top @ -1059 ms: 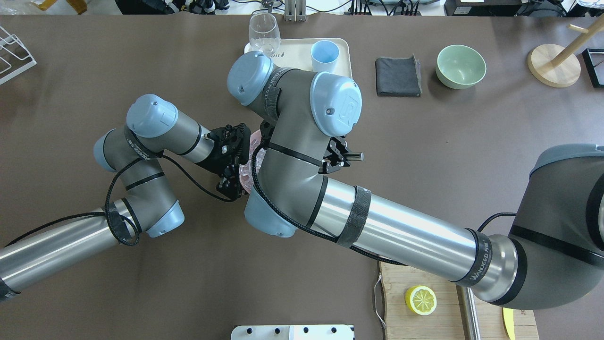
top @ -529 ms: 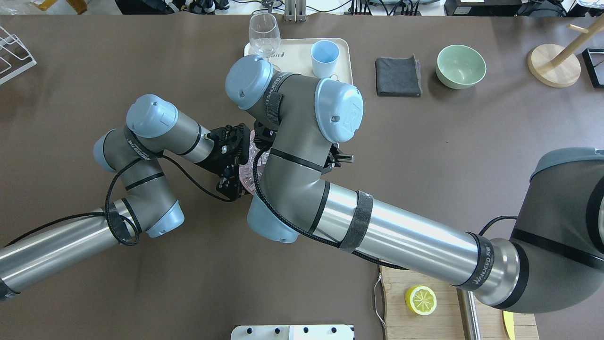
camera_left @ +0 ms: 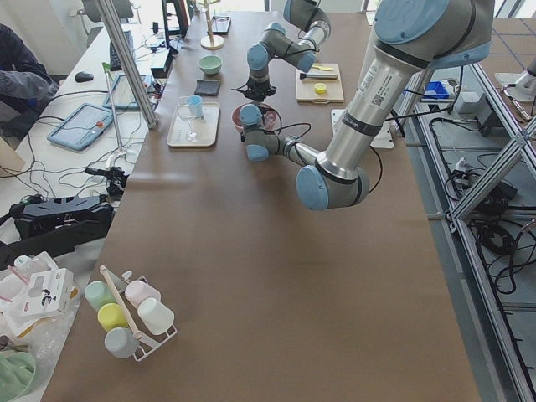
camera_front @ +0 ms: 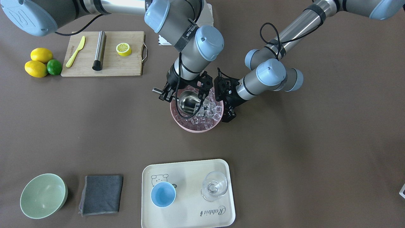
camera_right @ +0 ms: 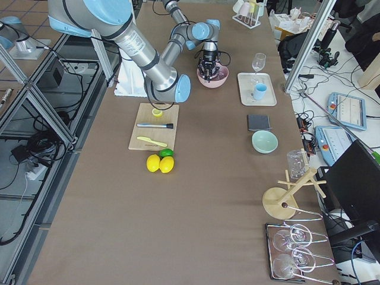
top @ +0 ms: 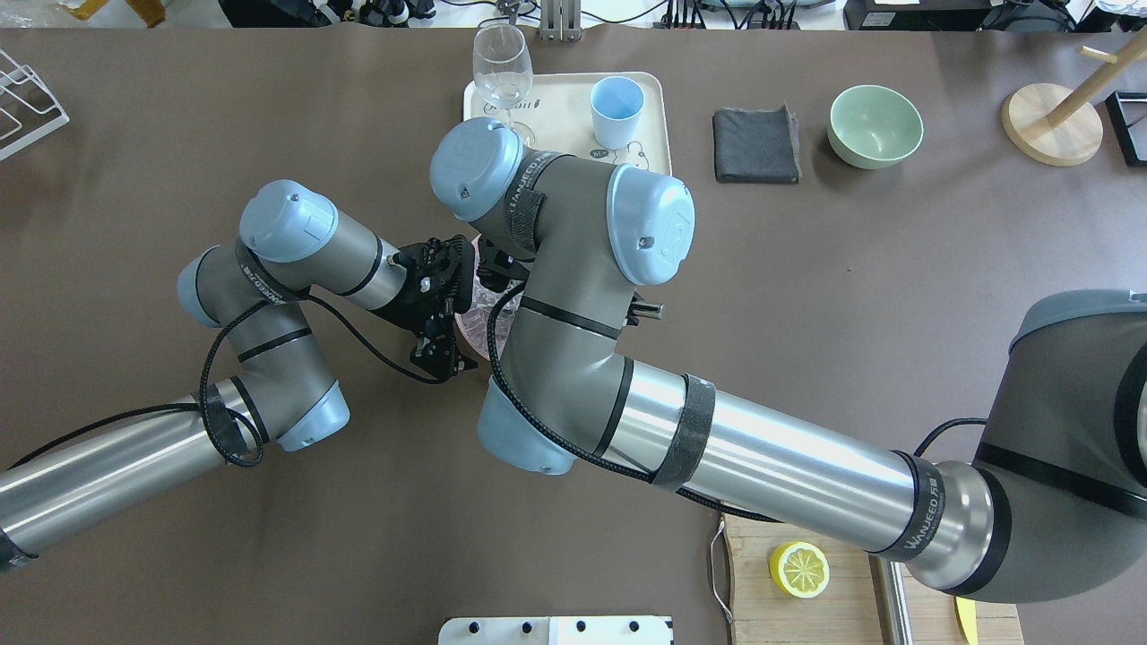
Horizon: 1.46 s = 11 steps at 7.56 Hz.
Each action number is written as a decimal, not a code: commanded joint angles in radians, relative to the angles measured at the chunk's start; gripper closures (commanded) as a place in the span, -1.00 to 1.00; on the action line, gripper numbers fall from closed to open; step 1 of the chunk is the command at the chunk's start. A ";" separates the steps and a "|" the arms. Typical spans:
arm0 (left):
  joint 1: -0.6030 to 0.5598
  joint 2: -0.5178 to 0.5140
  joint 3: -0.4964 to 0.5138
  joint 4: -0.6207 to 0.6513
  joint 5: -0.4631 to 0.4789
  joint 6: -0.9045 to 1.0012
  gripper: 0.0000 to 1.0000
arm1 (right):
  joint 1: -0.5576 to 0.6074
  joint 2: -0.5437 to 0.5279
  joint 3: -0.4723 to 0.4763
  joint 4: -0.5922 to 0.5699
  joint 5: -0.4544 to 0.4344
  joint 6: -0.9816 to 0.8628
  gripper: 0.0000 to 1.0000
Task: Put ice in cup with scoop
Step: 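Dip the scoop into the ice cubes and scoop them with the right gripper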
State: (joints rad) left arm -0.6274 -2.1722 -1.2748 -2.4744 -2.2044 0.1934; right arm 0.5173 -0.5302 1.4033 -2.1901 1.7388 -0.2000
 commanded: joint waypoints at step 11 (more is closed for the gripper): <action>-0.002 0.002 0.000 0.002 0.000 0.001 -0.95 | 0.001 -0.139 0.219 0.102 0.004 0.109 1.00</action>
State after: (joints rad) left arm -0.6285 -2.1706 -1.2748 -2.4736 -2.2043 0.1948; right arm 0.5185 -0.6540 1.5905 -2.0877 1.7422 -0.0984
